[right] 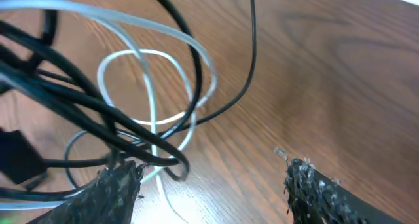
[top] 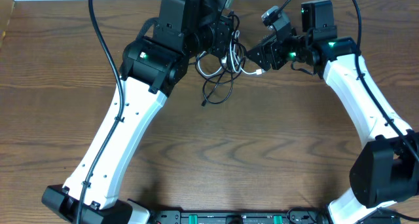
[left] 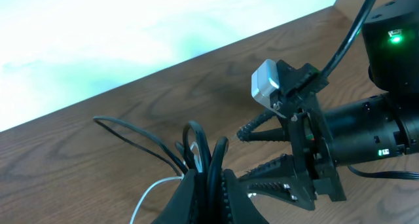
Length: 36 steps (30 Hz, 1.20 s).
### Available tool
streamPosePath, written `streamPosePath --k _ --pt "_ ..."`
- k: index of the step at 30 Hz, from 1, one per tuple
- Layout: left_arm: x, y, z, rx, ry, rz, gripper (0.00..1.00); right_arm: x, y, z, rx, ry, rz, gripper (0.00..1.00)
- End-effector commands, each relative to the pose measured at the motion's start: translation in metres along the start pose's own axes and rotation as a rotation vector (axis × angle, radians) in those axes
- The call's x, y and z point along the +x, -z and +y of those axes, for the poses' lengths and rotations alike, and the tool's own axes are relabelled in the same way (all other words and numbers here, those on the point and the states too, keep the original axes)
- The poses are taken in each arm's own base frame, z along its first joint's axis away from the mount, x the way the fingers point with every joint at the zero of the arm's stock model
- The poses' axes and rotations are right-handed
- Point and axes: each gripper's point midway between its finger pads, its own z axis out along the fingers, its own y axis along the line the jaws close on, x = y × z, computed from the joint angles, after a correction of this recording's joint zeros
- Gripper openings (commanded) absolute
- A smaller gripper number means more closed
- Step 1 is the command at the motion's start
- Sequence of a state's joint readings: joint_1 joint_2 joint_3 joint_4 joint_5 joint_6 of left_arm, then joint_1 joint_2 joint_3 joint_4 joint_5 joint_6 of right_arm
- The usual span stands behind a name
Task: Untangle cables
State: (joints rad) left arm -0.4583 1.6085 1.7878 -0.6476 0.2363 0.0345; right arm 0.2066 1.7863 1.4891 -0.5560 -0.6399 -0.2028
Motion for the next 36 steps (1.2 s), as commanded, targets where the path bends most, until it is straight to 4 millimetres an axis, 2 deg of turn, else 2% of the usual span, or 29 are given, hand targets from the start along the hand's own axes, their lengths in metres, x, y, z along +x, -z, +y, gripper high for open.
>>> streamPosePath --k 1,9,16,18,24,25,32,34,36 --pt "-0.005 0.004 0.002 -0.008 -0.019 -0.017 0.08 -0.006 0.0 0.019 -0.064 0.037 -0.018 0.69" --pt "-0.004 0.003 0.0 0.0 -0.018 -0.016 0.08 -0.017 -0.015 0.045 -0.091 0.123 -0.043 0.71" --pt "-0.005 0.003 0.0 0.001 -0.018 -0.017 0.08 -0.018 -0.026 0.043 -0.032 0.128 -0.035 0.71" --pt "-0.005 0.003 0.0 0.004 -0.019 -0.017 0.08 -0.015 -0.031 0.039 -0.029 0.112 -0.024 0.63" --pt "-0.005 0.003 0.0 0.003 -0.018 -0.017 0.08 -0.005 -0.041 0.032 -0.023 0.087 0.006 0.06" --pt "-0.005 0.003 0.0 0.003 -0.019 -0.017 0.08 -0.005 -0.041 0.032 -0.021 0.083 0.007 0.01" --pt "-0.005 0.003 0.0 0.002 -0.019 -0.017 0.08 -0.001 -0.038 0.011 0.091 0.033 0.025 0.01" --pt "-0.005 0.003 0.002 -0.01 -0.024 -0.017 0.08 0.0 -0.032 0.001 0.149 0.009 0.034 0.01" --pt "-0.005 0.004 0.009 -0.052 -0.044 -0.016 0.08 0.002 -0.016 -0.013 0.249 -0.005 0.048 0.01"
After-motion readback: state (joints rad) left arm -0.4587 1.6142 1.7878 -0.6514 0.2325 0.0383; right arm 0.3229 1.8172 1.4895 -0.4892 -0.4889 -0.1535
